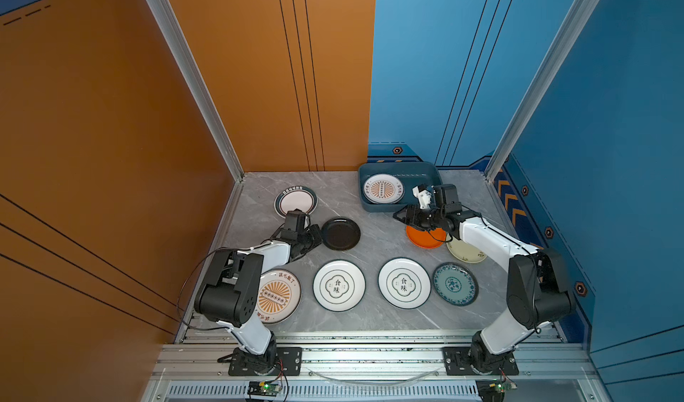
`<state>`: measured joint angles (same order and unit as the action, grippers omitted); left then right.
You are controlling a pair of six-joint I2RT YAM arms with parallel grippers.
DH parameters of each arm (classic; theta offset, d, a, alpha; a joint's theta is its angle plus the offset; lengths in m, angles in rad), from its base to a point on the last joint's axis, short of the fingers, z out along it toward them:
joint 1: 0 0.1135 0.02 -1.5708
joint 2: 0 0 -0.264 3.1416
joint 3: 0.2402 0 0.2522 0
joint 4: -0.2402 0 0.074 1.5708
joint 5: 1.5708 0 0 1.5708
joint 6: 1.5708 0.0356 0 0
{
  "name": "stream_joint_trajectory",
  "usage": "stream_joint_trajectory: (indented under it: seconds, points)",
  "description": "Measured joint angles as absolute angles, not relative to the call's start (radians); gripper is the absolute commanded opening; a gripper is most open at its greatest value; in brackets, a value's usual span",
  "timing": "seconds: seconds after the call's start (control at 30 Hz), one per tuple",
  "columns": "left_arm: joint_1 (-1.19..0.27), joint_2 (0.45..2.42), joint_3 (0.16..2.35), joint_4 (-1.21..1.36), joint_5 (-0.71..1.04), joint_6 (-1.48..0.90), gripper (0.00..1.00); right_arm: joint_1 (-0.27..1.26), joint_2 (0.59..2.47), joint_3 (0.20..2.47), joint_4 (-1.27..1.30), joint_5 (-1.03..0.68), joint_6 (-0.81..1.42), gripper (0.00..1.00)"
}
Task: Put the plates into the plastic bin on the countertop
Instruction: 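Grip the raised dark plate edge with the right gripper while the left holds it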
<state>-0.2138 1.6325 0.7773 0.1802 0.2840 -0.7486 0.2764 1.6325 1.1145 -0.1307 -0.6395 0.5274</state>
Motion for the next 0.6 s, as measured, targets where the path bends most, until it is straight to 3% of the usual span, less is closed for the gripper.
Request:
stream_joint_trajectory:
  seconds: [0.23,0.6]
  points:
    - [-0.250,1.583,0.801,0.130,0.321,-0.749,0.00,0.387,1.634,1.111,-0.052,-0.692,0.571,0.60]
    - [-0.264,1.485,0.805,0.074,0.327,-0.749,0.00,0.424,1.684,1.111,-0.014,-0.696,0.608,0.61]
